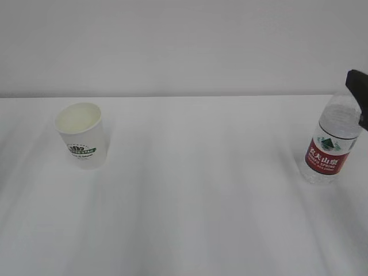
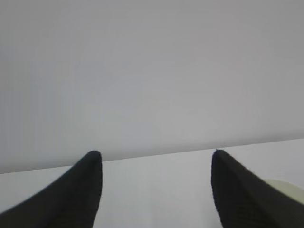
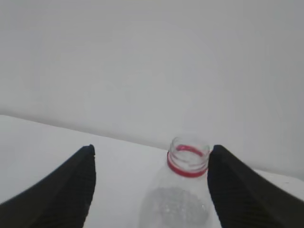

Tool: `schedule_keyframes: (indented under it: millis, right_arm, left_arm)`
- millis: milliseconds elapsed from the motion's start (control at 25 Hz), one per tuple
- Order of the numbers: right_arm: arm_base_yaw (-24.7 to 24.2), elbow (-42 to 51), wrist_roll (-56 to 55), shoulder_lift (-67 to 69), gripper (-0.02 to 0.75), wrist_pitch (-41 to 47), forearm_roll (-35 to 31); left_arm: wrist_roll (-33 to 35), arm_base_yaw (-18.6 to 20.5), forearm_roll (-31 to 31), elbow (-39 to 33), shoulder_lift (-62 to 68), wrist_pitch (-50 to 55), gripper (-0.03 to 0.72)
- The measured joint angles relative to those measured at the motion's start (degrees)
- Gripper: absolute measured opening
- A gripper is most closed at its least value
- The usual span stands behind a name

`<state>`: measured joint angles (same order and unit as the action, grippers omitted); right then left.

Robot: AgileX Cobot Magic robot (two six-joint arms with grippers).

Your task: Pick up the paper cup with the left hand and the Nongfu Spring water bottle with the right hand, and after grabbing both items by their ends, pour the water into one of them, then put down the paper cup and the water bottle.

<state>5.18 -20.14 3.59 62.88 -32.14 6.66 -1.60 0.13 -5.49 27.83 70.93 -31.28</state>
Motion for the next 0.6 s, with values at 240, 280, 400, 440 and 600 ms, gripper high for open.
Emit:
schedule_keyframes:
  millis: [240,280,400,440,600]
  right_arm:
    - [0.0,5.2,-1.2,0.0,0.555,-2.8,0.0]
    - [0.0,6.1,-1.3,0.0,0.555,-3.7,0.0]
    - [0.0,8.5,-1.8,0.0,0.555,-5.7,0.0]
    - [0.0,9.3,-2.2,0.0,0.555,-6.2,0.0]
    - [0.0,12.7,-3.6,0.0,0.555,-8.1,0.0]
  left_arm:
    - [-0.5,0.0,0.0,-10.0,1.4,-13.8,0.524]
    - [-0.6,0.0,0.0,-11.6,1.6,-16.2,0.524]
    - [-0.8,0.0,-0.7,-17.0,3.2,-22.5,0.524]
    - [-0.8,0.0,-1.2,-18.8,3.9,-25.3,0.524]
    - [-0.8,0.0,-4.0,-24.5,7.5,-33.0,0.524]
